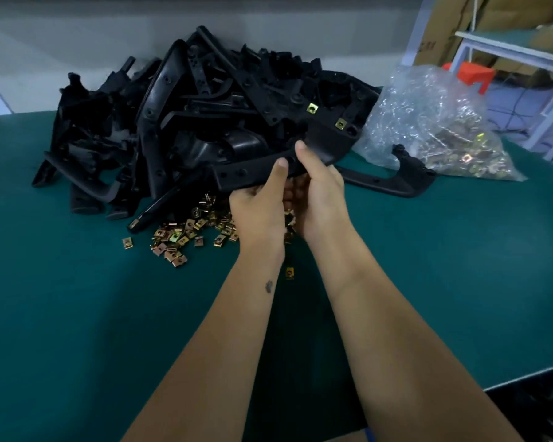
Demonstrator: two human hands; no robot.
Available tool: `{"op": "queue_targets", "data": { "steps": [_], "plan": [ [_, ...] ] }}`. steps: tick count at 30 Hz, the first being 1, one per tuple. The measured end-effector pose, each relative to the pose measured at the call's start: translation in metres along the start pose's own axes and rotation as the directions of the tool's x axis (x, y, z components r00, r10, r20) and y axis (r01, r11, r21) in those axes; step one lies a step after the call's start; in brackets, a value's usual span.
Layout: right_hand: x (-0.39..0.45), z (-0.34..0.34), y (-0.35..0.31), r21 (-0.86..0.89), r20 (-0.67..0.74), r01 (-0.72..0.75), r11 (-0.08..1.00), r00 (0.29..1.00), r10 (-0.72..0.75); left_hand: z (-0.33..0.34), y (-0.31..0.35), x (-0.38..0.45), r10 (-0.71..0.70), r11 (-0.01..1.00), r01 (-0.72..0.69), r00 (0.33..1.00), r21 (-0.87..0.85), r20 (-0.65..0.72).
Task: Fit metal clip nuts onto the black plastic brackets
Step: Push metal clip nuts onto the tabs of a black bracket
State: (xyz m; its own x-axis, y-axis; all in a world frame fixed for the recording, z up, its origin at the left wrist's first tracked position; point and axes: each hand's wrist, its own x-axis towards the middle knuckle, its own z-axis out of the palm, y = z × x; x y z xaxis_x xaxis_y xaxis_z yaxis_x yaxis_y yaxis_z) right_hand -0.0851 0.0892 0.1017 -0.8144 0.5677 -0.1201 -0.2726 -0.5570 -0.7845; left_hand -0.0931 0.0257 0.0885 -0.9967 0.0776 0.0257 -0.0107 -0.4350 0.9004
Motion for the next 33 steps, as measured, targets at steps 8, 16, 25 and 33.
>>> {"op": "queue_targets", "data": {
  "steps": [8,16,25,33],
  "plan": [
    [-0.026,-0.071,-0.061,-0.014,-0.348,0.257,0.966,0.904,-0.246,0.084,-0.024,-0.054,-0.189,0.981,0.195,0.959,-0.007,0.212],
    [-0.100,-0.198,-0.143,-0.216,-0.719,0.552,0.806,0.469,-0.514,0.174,-0.064,-0.187,-0.492,0.845,0.520,0.665,0.125,0.562],
    [-0.191,-0.327,-0.148,-0.164,-0.976,0.626,0.762,0.009,-0.218,0.191,-0.091,-0.266,-0.667,0.737,0.445,0.358,0.508,0.654],
    [-0.196,-0.355,-0.135,-0.062,-0.997,0.748,0.660,-0.017,-0.074,0.185,-0.101,-0.277,-0.746,0.666,0.071,0.099,0.743,0.659]
  ]
}}
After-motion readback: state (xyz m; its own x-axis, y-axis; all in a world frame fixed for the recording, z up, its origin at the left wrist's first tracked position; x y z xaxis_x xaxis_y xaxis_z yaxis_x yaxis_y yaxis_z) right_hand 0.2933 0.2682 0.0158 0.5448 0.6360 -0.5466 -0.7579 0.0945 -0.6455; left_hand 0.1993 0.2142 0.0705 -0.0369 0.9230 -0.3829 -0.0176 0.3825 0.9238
